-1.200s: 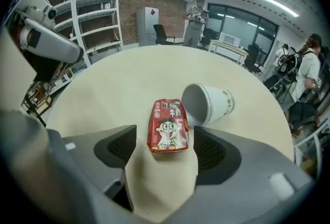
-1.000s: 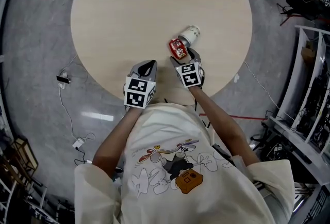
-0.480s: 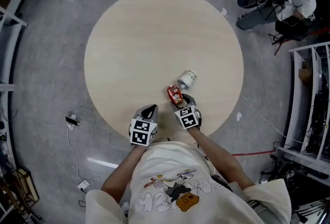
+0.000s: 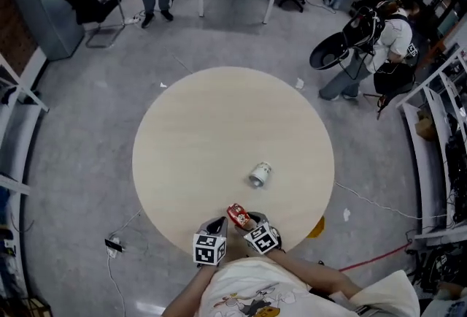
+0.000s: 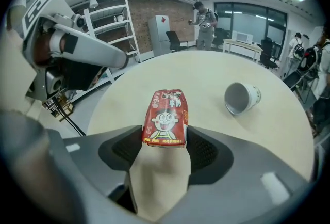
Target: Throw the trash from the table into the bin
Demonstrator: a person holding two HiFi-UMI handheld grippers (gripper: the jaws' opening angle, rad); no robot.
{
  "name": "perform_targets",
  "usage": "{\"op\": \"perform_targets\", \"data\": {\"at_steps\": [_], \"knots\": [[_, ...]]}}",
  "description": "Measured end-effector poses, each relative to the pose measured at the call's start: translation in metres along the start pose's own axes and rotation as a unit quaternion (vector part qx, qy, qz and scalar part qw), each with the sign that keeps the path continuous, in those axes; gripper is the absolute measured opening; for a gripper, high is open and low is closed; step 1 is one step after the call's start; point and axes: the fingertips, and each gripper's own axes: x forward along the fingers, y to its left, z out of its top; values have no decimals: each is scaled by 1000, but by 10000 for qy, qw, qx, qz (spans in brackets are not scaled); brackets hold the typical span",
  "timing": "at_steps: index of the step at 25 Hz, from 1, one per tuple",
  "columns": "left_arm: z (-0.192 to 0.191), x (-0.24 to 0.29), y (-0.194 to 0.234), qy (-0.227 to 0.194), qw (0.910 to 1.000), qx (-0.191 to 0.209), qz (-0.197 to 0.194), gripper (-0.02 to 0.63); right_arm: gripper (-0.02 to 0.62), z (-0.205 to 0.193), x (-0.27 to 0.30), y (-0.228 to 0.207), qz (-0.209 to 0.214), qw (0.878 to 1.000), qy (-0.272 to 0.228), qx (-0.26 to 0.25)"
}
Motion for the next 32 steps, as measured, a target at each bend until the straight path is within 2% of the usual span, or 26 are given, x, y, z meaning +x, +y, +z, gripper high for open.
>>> {"op": "perform_targets", "data": {"at_steps": [5, 11, 17, 24, 29, 32], "knots": [[-20, -21, -10, -20, 9998, -195, -48, 6, 279, -11, -22, 22, -60, 9999, -87, 76], [-39, -18, -28, 27, 9984, -369, -416, 6, 280, -40, -42, 33, -236, 9995, 22, 197], [-43, -16, -36, 94, 9976, -341, -593, 6, 279, -55, -46, 42, -235, 9994, 141, 200], [-33, -9, -29, -111, 9989, -284, -351, 6, 278, -52, -37, 29, -79, 9999, -40, 67], [-37, -8, -48, 17, 9996, -204, -208, 6, 278, -56, -53, 29, 57, 9997, -244, 6], [-37, -5, -64, 118, 9997, -62, -181, 6, 278, -64, -65, 22, 83, 9992, -354, 167]]}}
